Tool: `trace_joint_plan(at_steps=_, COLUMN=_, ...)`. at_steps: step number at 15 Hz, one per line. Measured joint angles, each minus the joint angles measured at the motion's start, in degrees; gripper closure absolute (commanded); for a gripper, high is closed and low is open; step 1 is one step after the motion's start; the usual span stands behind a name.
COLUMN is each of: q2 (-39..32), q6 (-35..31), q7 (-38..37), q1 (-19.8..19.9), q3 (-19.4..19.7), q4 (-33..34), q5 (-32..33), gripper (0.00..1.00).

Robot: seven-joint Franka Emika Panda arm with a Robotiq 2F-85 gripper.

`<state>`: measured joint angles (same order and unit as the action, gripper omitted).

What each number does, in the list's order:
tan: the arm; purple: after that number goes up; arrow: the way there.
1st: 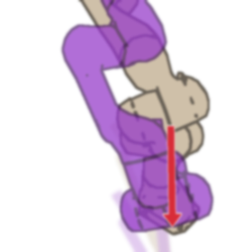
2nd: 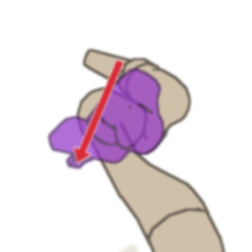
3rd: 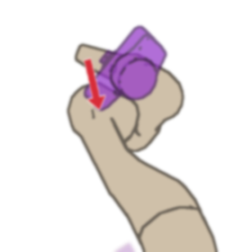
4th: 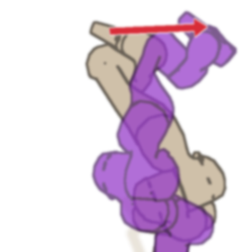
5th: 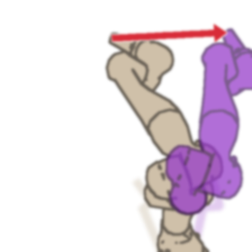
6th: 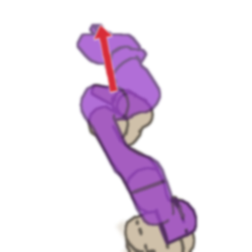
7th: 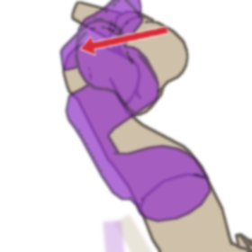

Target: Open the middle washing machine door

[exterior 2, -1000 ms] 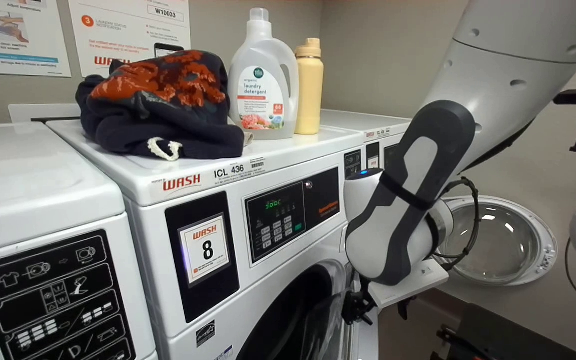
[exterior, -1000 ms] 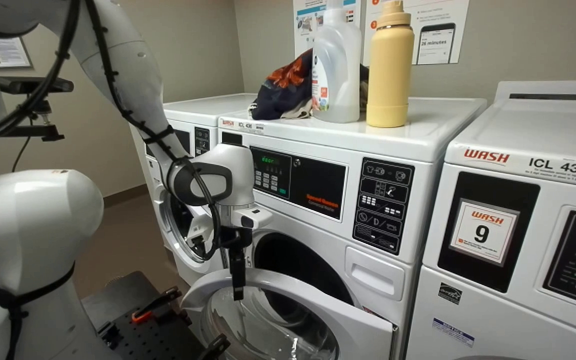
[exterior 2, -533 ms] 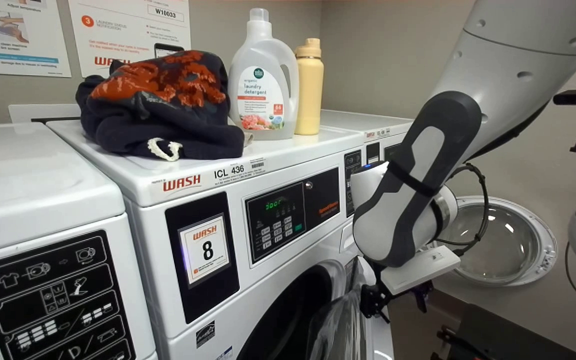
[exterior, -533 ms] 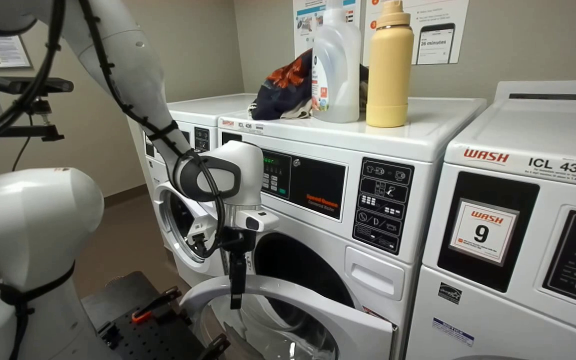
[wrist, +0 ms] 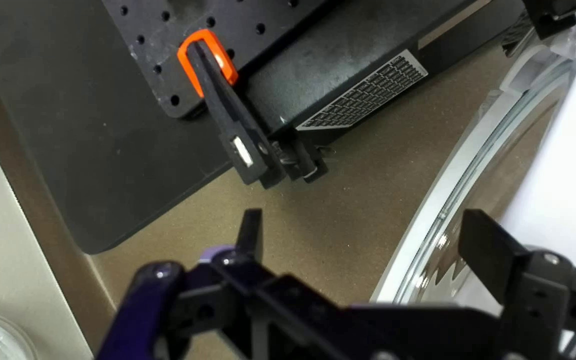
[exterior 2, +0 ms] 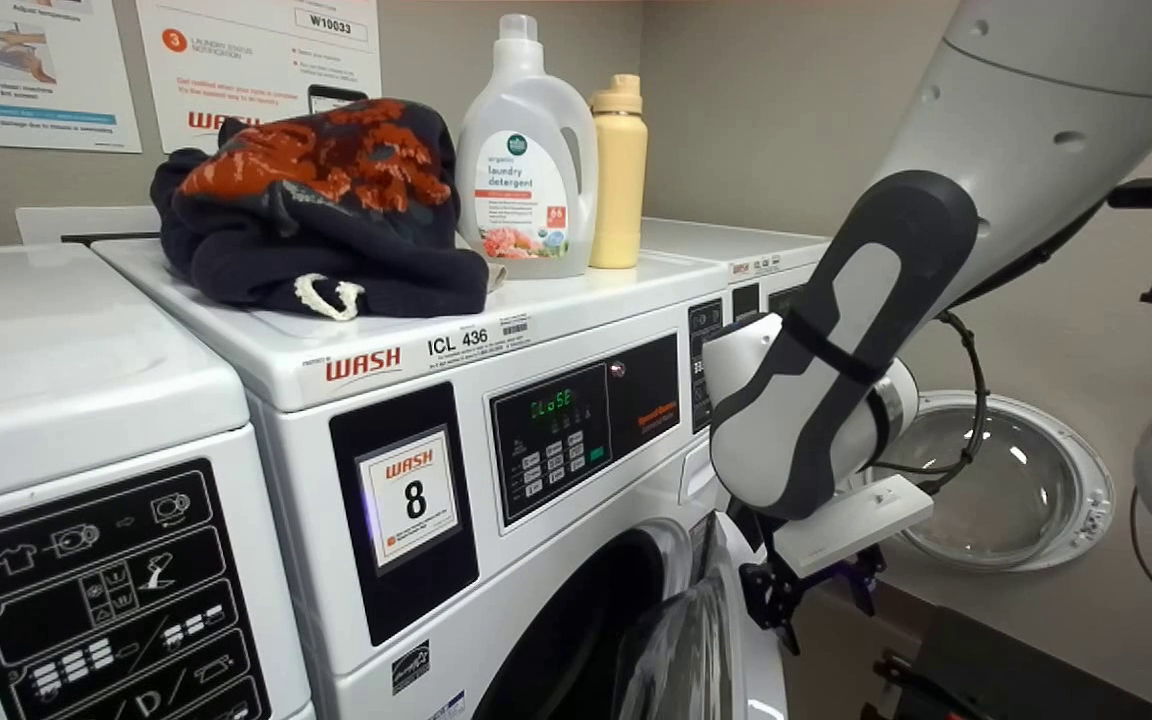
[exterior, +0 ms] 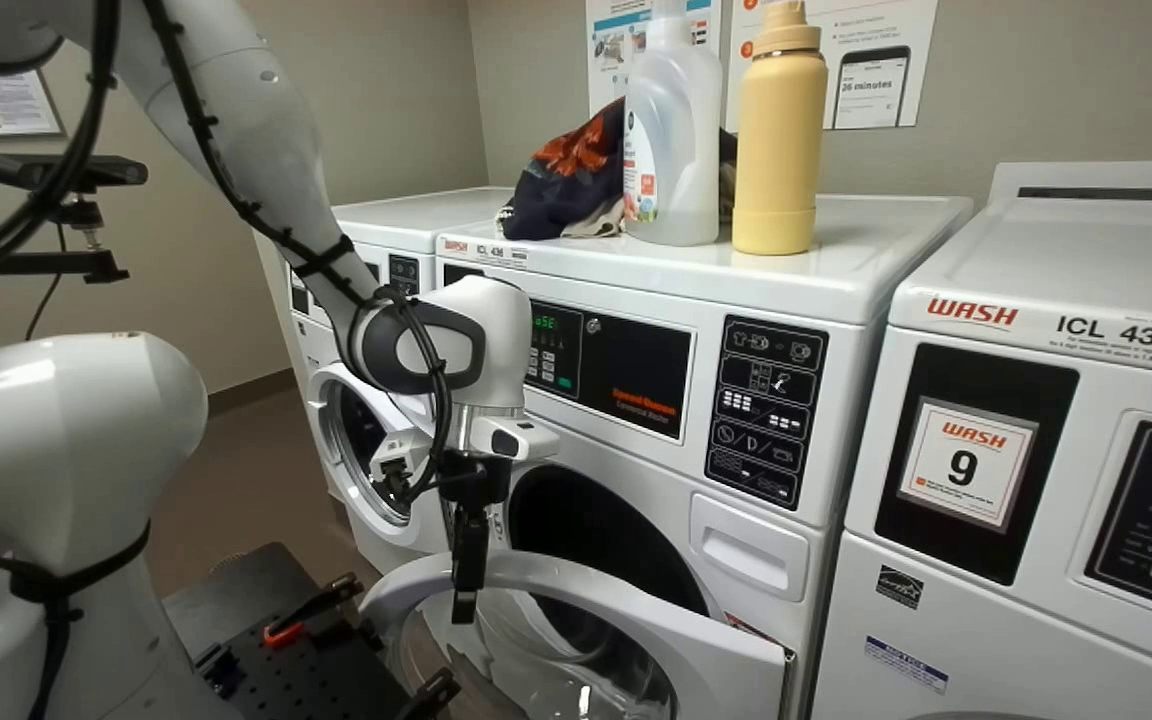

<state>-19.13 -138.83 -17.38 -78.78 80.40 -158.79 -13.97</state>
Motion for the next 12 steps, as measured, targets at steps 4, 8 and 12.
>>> trace_joint_plan(at_steps=4, q2=-0.8, q6=0.9, q7=0.0, q1=-6.0, q3=6.0, q4=0.2, q5=0.3, gripper=0.00)
trace_joint_plan(at_steps=8, q2=-3.0, q6=5.1, q7=0.3, q1=-16.3, q3=16.0, q4=1.9, q5=0.5, gripper=0.00)
trace_joint_plan(at_steps=12, q2=-5.5, q6=9.3, q7=3.3, q1=-28.4, q3=26.6, q4=4.1, q5=-0.5, gripper=0.00)
